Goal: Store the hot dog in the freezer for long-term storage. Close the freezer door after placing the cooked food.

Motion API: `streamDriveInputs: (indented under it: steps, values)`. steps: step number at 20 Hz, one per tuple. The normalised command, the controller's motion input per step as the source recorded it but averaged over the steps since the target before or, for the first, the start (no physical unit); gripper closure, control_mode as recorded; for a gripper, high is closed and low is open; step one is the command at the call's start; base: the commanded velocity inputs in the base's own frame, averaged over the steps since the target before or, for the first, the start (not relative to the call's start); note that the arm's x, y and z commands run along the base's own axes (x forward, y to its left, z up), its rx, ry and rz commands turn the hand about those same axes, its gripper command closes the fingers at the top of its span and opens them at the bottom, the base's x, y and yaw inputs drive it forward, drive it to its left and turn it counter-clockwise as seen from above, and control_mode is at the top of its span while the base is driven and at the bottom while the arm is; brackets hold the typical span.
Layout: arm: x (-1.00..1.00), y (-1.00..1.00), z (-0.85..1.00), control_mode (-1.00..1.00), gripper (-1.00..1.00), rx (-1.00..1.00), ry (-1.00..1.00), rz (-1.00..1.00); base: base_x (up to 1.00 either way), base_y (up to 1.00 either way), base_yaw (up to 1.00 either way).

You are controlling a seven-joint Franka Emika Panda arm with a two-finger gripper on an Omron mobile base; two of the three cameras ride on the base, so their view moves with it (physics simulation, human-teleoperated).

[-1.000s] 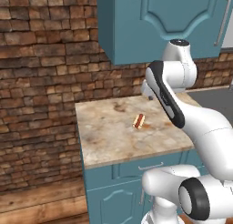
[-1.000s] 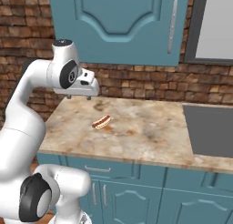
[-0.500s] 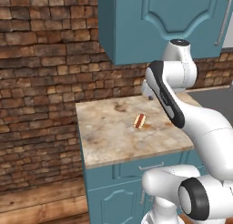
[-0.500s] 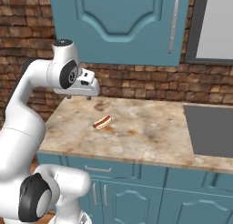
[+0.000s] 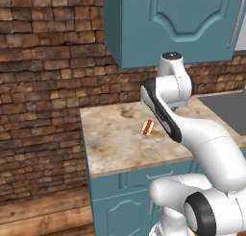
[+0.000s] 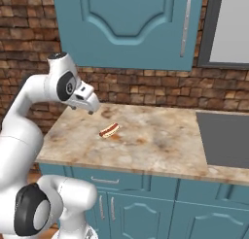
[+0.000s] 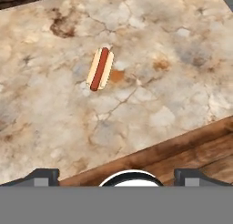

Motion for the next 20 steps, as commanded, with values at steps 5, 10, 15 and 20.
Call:
streamDriveInputs:
  steps: [5,10,15,20]
  values:
    - [0.31,0.14,-0.38,-1.0,-1.0,0.01,-0.03,-0.33,0.0,0.0,0.0]
    - [0.62,-0.22,-0.38,-1.0,-1.0,0.06,-0.03,-0.01,0.0,0.0,0.0]
    - [0.51,-0.14,-0.69,-1.0,-1.0,0.04,0.15,0.03,0.0,0.0,0.0]
    - [0.42,0.0,-0.47,-1.0,-1.0,0.0,0.1,0.0,0.0,0.0,0.0]
